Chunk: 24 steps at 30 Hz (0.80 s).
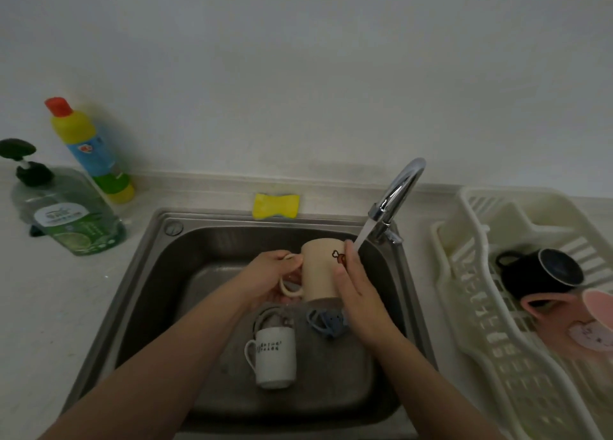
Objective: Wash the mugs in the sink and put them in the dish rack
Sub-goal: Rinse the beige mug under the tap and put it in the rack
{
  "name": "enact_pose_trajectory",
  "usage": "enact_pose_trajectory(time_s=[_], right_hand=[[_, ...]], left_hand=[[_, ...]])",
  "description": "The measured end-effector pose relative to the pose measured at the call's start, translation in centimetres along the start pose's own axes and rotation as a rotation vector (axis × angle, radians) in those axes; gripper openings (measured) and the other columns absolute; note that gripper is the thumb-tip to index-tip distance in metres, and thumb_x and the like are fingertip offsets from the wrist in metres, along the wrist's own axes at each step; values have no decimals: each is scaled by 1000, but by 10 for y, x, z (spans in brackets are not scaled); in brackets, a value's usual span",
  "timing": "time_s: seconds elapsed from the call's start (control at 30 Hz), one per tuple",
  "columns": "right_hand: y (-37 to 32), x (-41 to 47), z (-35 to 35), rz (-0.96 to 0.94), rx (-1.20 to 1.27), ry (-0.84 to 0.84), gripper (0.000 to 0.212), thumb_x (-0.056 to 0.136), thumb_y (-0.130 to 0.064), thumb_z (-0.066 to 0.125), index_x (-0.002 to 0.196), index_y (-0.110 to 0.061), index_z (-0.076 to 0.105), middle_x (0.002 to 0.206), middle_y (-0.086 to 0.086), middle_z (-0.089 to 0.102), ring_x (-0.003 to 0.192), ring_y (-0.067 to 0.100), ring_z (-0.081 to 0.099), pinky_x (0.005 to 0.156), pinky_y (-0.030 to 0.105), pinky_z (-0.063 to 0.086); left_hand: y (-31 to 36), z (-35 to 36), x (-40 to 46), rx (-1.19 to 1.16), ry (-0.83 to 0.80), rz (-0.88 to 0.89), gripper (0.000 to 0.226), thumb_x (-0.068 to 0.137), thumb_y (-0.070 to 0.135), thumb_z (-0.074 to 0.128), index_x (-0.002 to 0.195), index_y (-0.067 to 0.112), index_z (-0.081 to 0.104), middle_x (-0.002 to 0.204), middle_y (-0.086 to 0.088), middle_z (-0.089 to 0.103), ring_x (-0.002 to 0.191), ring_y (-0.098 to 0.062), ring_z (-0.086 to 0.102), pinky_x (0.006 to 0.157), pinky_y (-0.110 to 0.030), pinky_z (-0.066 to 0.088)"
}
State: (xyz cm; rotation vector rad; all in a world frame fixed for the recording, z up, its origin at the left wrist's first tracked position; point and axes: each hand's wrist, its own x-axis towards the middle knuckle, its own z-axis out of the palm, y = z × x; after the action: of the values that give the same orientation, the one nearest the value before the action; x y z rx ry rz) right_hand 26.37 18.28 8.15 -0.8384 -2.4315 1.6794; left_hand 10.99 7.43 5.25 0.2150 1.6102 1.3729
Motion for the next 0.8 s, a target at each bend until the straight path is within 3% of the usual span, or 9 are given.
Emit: enact_pose_trajectory(time_s=[0.17,0.27,0.37,0.47,0.53,0.6,0.63,0.7,0.8], right_hand=[[10,-26,-2,-46,-139,-20,63,98,-52,31,150,-44,-2,157,-27,-10,133,-22,-2,110,19,10],[9,-9,-15,82,97,104,74,96,-43,53,152,-42,5,145,-20,26,133,2,30,103,22,27],[9,14,-23,132,137,152,82,85,-42,69,151,-37,21,130,-19,39,120,4,42,100,25,36],[13,29,-30,184,182,158,74,69,-53,74,137,-40,47,127,-9,59,109,15,60,96,44,51],[4,39,-37,219,193,153,47,78,-42,72,122,-33,58,113,0,64,97,21,64,85,47,56],[-3,47,-42,290,210,119,34,85,-33,68,117,-27,59,108,4,63,93,26,64,75,43,58],[-6,51,-44,341,221,95,32,86,-33,67,116,-25,59,108,6,63,93,27,64,70,42,59],[-9,56,-42,434,238,43,31,87,-35,65,116,-23,59,109,12,64,90,29,65,60,39,57],[-11,60,-41,518,205,1,42,86,-45,64,120,-22,55,109,15,63,92,31,65,56,35,55]], left_hand=[[6,11,6,-18,-28,-5,20,101,26,51,104,10,62,82,-9,68,53,-16,64,41,-21,45],[5,27,3,-7,-66,-16,21,101,26,51,104,8,62,83,-11,67,55,-16,65,43,-22,47],[7,33,2,-18,-49,-4,26,101,26,52,112,5,61,90,-14,68,59,-18,66,45,-24,49],[8,29,0,166,12,77,23,97,28,60,114,13,57,100,-10,69,68,-23,69,50,-30,55],[10,25,-4,485,32,212,31,90,33,68,118,24,58,116,2,66,99,-21,67,70,-37,58],[11,24,-9,809,26,346,33,87,35,71,115,20,64,131,13,55,133,-6,41,104,-29,41],[11,24,-11,898,17,426,27,87,31,72,108,15,67,135,9,54,139,-2,31,108,-24,34],[10,22,-11,1005,-10,576,16,87,25,70,93,11,68,141,2,54,137,-8,40,107,-29,38],[5,17,-8,988,-34,666,20,87,31,65,83,11,63,110,0,66,96,-17,62,79,-40,50]])
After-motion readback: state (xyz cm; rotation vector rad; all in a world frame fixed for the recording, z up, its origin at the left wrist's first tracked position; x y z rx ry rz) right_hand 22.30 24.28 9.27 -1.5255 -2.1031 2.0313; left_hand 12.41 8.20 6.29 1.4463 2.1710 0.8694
